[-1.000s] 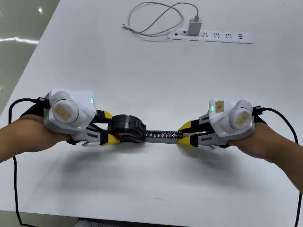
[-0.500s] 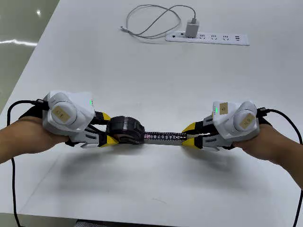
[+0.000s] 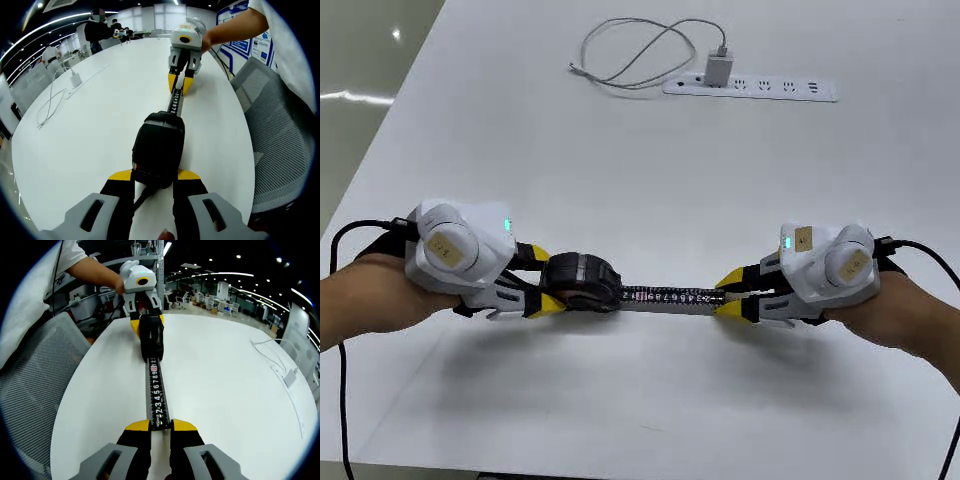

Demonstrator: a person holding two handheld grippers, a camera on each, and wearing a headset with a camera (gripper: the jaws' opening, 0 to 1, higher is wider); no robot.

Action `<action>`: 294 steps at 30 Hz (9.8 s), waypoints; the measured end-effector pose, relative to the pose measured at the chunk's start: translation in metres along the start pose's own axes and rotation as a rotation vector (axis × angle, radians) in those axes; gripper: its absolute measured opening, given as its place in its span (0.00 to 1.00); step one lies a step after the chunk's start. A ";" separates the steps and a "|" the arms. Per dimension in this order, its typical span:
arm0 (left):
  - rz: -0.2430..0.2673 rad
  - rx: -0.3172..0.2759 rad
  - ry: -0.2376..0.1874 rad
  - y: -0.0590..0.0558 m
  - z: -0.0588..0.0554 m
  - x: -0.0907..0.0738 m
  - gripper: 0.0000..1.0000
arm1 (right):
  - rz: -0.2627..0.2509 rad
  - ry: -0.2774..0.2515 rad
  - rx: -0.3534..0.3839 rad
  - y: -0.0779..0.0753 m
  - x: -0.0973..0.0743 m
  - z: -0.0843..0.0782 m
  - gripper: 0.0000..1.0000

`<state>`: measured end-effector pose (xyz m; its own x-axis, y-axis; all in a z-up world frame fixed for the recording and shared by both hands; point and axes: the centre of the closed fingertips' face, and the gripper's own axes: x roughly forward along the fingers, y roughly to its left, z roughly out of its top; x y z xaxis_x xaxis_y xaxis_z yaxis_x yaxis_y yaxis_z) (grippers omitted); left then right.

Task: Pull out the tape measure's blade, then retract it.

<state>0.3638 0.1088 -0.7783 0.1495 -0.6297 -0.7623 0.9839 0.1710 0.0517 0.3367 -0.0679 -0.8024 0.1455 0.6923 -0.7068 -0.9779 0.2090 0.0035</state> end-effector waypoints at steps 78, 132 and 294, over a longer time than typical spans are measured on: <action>0.000 0.003 0.013 -0.001 0.001 0.001 0.24 | -0.076 0.131 0.047 -0.004 -0.079 -0.074 0.09; 0.034 0.009 0.016 0.002 0.005 0.003 0.31 | -0.061 0.162 0.126 0.001 -0.089 -0.082 0.17; 0.417 -0.539 -0.308 -0.075 -0.008 -0.075 0.89 | -0.453 -0.107 0.498 0.087 -0.146 -0.070 0.94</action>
<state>0.2782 0.1488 -0.7304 0.5982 -0.6013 -0.5297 0.6671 0.7399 -0.0866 0.2195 -0.1995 -0.7482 0.5634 0.5206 -0.6416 -0.6351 0.7695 0.0666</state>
